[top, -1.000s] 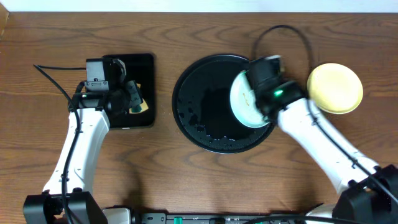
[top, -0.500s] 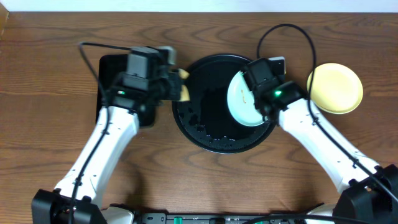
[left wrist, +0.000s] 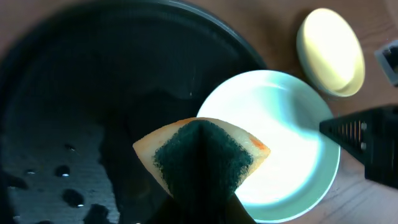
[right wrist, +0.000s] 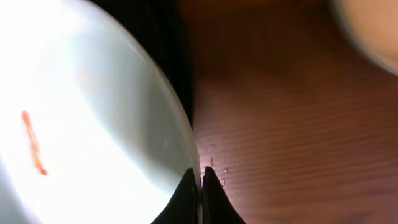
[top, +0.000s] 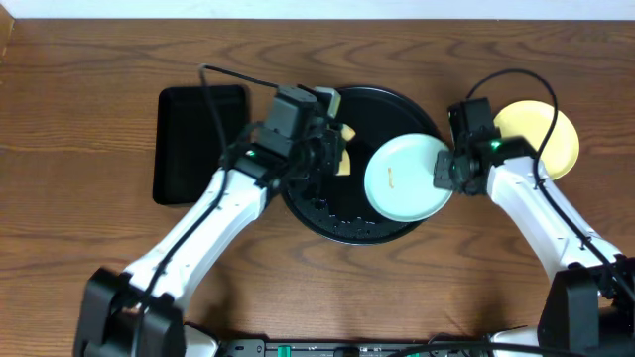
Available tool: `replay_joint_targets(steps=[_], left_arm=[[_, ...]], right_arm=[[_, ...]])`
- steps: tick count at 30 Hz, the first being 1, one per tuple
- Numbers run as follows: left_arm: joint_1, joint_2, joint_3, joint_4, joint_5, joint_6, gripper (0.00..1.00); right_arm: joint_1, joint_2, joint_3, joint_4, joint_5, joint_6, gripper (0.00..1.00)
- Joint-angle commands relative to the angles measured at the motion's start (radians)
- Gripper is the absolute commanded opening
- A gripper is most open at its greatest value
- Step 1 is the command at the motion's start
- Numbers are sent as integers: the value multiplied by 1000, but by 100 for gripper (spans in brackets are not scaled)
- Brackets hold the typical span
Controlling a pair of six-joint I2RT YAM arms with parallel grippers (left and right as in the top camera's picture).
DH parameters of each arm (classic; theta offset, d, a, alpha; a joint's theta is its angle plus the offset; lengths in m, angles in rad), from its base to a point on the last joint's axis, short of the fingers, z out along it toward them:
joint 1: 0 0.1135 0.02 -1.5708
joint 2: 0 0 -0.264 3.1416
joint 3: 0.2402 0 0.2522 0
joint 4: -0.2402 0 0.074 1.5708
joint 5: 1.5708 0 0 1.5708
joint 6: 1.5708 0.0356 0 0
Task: Clean dirty plates on tray and stack at the side
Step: 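Move the sponge with the left gripper toward the light-green plate, then scrub the light-green plate surface with the sponge in the left gripper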
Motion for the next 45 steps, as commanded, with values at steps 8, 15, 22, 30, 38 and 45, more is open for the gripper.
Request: replay_joint_targets(steps=[8, 15, 22, 30, 38, 45], left_arm=[[-114, 66, 19, 70, -24, 19, 7], [-200, 129, 19, 105, -112, 45, 8], [-221, 220, 19, 153, -112, 53, 8], [-226, 274, 13, 197, -97, 75, 8], [-237, 337, 12, 268, -85, 83, 7], [-237, 369, 12, 297, -11, 82, 8]], right_arm=[[-5, -17, -165, 154, -30, 5, 1], [-5, -17, -167, 152, -29, 4, 1], [-5, -17, -167, 151, -29, 4, 1], [-5, -17, -167, 151, -29, 4, 1], [-5, -17, -167, 151, -29, 4, 1], [-5, -17, -167, 152, -29, 4, 1]])
